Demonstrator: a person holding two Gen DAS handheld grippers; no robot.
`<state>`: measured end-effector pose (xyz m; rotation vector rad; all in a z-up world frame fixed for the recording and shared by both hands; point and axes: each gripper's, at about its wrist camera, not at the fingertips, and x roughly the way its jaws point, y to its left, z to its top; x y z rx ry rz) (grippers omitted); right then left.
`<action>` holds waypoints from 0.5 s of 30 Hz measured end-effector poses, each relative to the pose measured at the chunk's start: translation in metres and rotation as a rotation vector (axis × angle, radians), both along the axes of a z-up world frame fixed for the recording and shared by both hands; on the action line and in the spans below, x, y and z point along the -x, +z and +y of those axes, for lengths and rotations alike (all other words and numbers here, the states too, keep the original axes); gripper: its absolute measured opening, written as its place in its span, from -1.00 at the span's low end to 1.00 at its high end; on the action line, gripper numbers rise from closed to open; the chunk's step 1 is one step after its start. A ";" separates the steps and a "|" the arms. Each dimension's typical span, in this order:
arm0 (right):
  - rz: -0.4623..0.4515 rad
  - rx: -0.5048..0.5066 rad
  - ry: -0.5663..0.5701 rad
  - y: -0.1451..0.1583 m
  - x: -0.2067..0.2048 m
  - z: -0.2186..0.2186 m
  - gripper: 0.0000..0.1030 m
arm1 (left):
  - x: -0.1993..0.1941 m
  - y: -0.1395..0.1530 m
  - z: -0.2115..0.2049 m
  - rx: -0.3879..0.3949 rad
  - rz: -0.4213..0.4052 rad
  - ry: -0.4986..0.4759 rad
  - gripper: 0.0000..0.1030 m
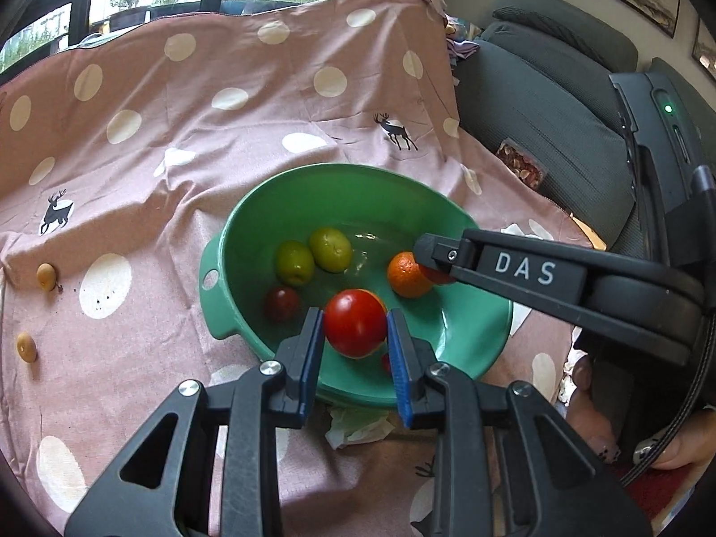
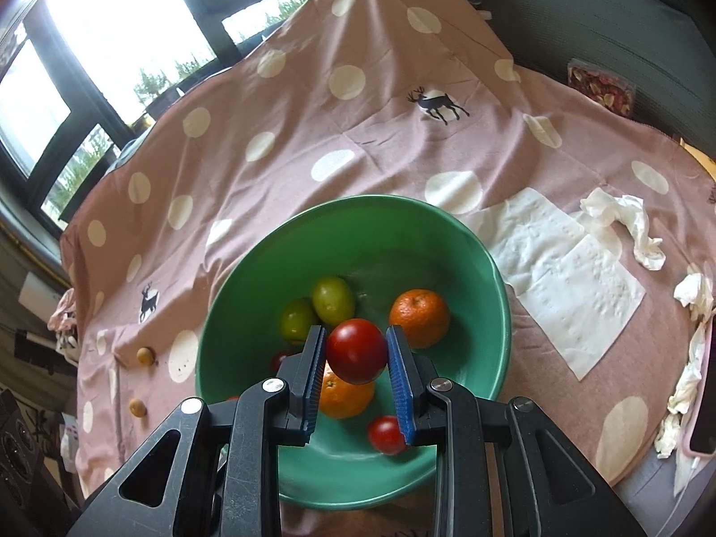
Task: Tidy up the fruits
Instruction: 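Open the left and right grippers to drop the tomatoes into the basin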
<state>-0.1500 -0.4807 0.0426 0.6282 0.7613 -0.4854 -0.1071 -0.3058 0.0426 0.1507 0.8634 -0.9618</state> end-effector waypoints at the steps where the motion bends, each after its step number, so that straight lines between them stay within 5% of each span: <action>1: 0.002 -0.001 -0.003 -0.001 0.000 -0.001 -0.42 | 0.000 0.000 0.000 -0.002 -0.002 -0.002 -0.46; 6: 0.008 -0.010 -0.015 -0.002 0.002 -0.004 -0.42 | 0.002 0.001 -0.002 -0.010 -0.022 -0.001 -0.45; 15: 0.000 -0.001 -0.014 0.000 0.000 -0.003 -0.37 | -0.001 0.018 0.021 0.024 -0.034 0.050 0.11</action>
